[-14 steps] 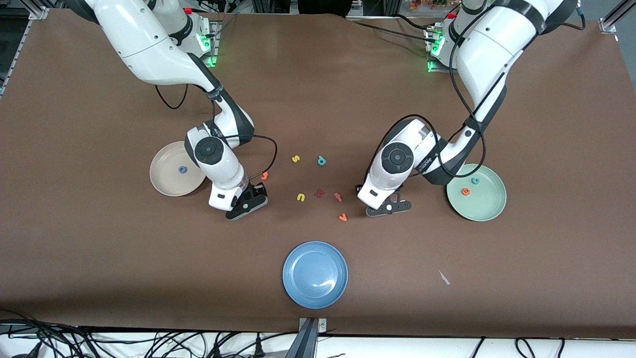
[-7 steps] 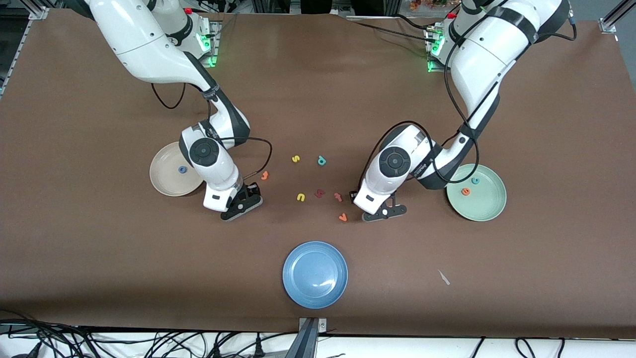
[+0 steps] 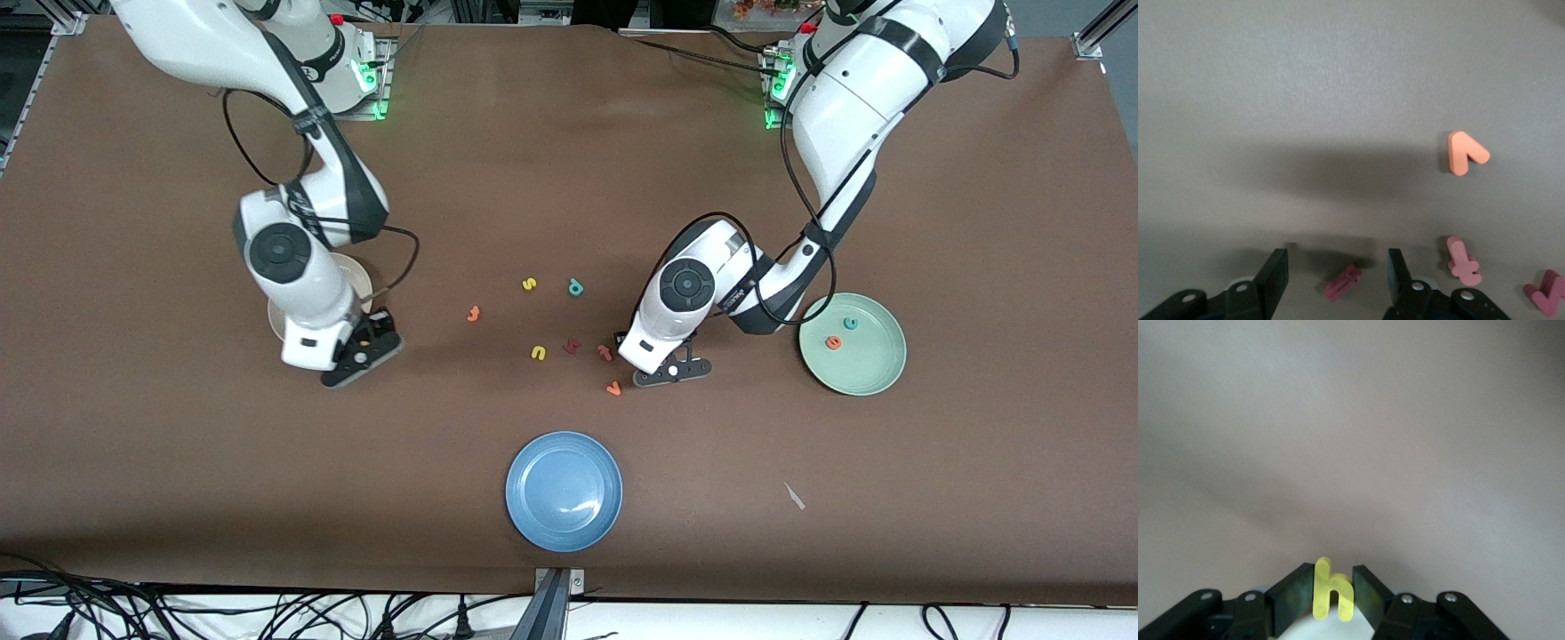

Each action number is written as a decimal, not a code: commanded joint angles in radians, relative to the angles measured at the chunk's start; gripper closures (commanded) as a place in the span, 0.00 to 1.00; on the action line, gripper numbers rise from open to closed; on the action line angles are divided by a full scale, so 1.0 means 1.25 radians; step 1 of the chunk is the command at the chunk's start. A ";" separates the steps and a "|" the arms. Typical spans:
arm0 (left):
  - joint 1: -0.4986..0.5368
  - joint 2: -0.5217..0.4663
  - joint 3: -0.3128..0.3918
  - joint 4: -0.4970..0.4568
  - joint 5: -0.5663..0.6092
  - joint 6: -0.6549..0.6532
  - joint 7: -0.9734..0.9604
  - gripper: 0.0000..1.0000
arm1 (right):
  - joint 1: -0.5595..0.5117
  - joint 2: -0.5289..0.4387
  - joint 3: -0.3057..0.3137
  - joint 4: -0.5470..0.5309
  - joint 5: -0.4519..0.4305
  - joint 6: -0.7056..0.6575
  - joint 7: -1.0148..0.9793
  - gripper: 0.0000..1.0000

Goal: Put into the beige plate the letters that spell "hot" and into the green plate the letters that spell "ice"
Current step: 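Carry the h to the beige plate while the left gripper grasps pink l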

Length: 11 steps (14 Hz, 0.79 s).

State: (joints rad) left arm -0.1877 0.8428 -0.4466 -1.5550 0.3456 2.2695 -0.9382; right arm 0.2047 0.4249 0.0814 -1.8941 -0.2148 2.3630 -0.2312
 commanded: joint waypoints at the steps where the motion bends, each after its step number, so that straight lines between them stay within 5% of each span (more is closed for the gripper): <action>1: -0.007 -0.001 0.005 -0.004 -0.015 -0.018 -0.003 0.37 | -0.013 -0.124 -0.031 -0.163 0.012 0.007 -0.052 0.91; 3: -0.011 0.001 0.005 -0.009 -0.015 -0.019 -0.004 0.42 | -0.018 -0.178 -0.033 -0.231 0.072 0.006 -0.069 0.88; 8: -0.011 0.009 0.005 -0.006 -0.015 -0.019 -0.004 0.55 | -0.023 -0.226 -0.053 -0.286 0.083 0.006 -0.069 0.32; 11: -0.014 0.013 0.006 -0.006 -0.015 -0.019 -0.004 0.63 | -0.023 -0.222 -0.053 -0.283 0.099 0.006 -0.059 0.24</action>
State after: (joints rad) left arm -0.1925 0.8489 -0.4488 -1.5635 0.3456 2.2586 -0.9388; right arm 0.1807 0.1695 0.0139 -2.2258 -0.1161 2.3633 -0.2957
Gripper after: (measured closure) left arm 0.581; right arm 0.291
